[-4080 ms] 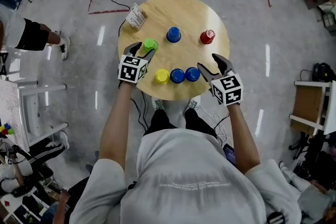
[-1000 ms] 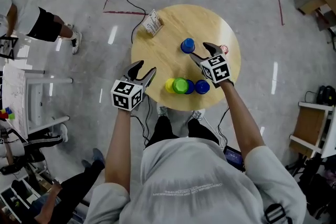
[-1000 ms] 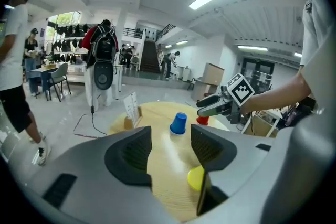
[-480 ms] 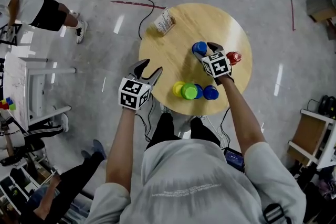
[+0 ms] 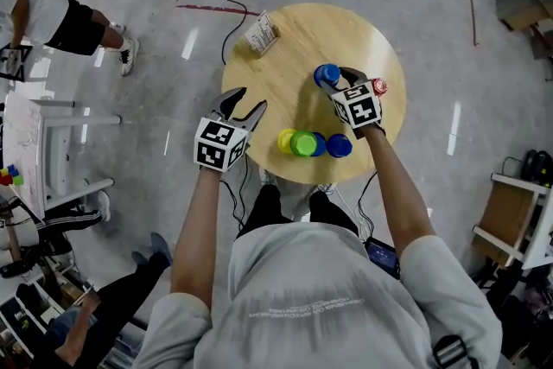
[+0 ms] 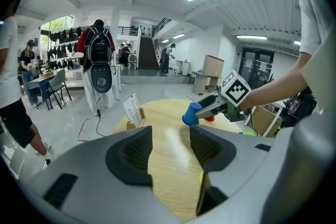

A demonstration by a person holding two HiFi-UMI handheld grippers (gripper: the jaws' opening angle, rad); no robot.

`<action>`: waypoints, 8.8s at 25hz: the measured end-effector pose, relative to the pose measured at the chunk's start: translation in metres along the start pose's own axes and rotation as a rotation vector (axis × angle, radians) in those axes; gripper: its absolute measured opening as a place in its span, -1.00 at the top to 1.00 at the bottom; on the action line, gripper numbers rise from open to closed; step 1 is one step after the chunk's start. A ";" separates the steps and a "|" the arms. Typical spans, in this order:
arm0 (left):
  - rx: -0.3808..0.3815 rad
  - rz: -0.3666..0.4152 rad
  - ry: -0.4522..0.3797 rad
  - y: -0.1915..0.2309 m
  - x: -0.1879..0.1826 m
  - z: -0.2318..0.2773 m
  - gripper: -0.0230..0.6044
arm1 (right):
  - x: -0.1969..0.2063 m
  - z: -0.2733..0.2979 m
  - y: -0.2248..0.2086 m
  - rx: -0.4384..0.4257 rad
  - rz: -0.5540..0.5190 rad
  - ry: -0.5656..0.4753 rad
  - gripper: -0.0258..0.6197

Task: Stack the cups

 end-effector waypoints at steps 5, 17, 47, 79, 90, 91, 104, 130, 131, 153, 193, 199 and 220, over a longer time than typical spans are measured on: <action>0.023 0.035 -0.035 -0.012 -0.014 0.002 0.18 | 0.004 -0.070 0.022 0.007 0.005 -0.077 0.13; 0.123 0.102 -0.022 -0.063 -0.017 0.012 0.19 | 0.072 -0.161 0.096 -0.024 -0.004 -0.028 0.13; 0.153 0.098 -0.004 -0.074 -0.006 0.016 0.19 | 0.070 -0.172 0.091 -0.146 0.046 -0.131 -0.13; 0.026 0.074 0.061 -0.062 -0.020 0.037 0.24 | 0.089 -0.072 -0.106 0.207 0.156 0.044 0.11; 0.068 0.093 0.006 -0.071 -0.024 0.027 0.26 | 0.003 -0.167 0.026 -0.074 -0.076 -0.078 0.11; 0.073 0.096 0.004 -0.072 -0.024 0.026 0.26 | 0.001 -0.174 0.041 -0.098 -0.095 -0.073 0.11; 0.124 0.133 -0.018 -0.090 -0.026 0.006 0.27 | 0.003 -0.197 0.144 -0.211 -0.211 -0.014 0.11; 0.088 0.106 -0.022 -0.079 -0.008 -0.022 0.28 | 0.013 -0.167 0.162 -0.216 -0.268 0.052 0.10; 0.087 0.106 -0.022 -0.078 -0.007 -0.022 0.28 | 0.013 -0.166 0.162 -0.215 -0.267 0.051 0.10; 0.058 0.186 -0.139 -0.071 -0.070 -0.030 0.32 | -0.044 -0.236 0.079 -0.150 0.012 -0.301 0.11; -0.053 0.533 -0.549 -0.095 -0.279 -0.145 0.86 | -0.167 -0.367 0.028 0.387 -0.259 -0.567 0.83; -0.049 0.539 -0.557 -0.096 -0.278 -0.145 0.86 | -0.166 -0.362 0.031 0.385 -0.277 -0.561 0.83; -0.037 0.534 -0.561 -0.102 -0.275 -0.146 0.86 | -0.160 -0.362 0.034 0.385 -0.283 -0.562 0.83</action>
Point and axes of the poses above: the fingertips, and each gripper's own axes: z forward along the fingers, y to its left, x out of its underside, the point moved 4 cm from there along -z, backward along the fingers, and after that the axes turned 3 degrees about -x, right-handed, at the moved point
